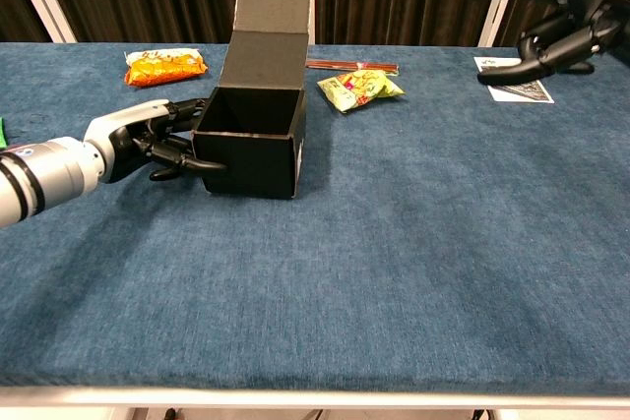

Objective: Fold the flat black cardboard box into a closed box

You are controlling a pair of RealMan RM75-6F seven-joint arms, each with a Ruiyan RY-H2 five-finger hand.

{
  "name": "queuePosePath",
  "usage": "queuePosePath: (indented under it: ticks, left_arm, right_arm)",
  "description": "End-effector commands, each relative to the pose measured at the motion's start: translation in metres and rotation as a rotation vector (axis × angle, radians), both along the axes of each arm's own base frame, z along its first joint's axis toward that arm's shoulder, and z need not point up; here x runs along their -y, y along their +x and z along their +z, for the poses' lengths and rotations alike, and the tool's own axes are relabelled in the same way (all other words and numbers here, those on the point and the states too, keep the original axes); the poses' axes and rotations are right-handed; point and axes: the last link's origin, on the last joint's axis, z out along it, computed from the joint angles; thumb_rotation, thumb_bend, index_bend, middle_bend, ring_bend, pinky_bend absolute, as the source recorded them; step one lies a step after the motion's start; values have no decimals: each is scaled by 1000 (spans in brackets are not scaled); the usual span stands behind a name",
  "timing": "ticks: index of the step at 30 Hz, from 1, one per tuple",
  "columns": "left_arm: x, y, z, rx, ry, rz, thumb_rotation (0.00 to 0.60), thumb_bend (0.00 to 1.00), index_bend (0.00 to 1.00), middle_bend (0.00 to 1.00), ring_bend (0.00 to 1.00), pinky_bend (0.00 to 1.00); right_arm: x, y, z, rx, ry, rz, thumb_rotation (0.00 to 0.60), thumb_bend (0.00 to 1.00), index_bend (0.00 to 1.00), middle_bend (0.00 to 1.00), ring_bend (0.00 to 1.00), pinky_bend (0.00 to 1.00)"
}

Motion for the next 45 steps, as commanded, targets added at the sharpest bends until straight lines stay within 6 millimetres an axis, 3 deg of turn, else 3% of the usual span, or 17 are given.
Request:
queuePosePath:
  ticks: [1,4,9,16,23,27,31,38,42,45]
  left_arm:
    - [-2,2,-2,15,15,11,600,0,420,479,665,908]
    - [1,8,3,24,36,-15,600,0,506,531,678,912]
    - [11,19,21,58,47,-60,600,0,515,532,679,913]
    - [29,40,39,100,36,-126,600,0,515,532,678,913]
    - [43,58,38,107,0,-186,600,0,515,531,676,913]
    - [41,55,30,46,-4,-202,600,0,514,531,676,913]
    - [34,45,24,4,12,-151,600,0,495,524,675,913]
    - [23,27,19,-94,77,-99,600,0,423,491,676,915]
    - [19,23,12,-137,104,-80,600,0,384,453,675,915]
    - [17,23,6,-147,115,-58,600,0,288,379,674,916]
  right_arm:
    - [5,-5,-14,11,79,-78,600,37,0,145,722,1000]
    - [20,-2,-25,-3,149,-144,600,29,0,173,725,1000]
    - [47,18,-39,17,203,-225,600,19,6,189,729,1000]
    - [79,60,-59,15,202,-233,600,23,21,196,737,1000]
    - [95,110,-75,64,175,-210,600,38,32,204,748,1000]
    - [96,143,-73,145,152,-166,600,45,54,233,756,1000]
    - [82,172,-62,209,164,-89,600,42,104,278,767,1000]
    - [48,170,-63,59,222,10,600,0,127,351,774,1000]
    - [48,168,-67,-39,208,7,600,0,136,360,777,1000]
    - [51,170,-69,-87,192,-6,600,0,141,360,777,1000]
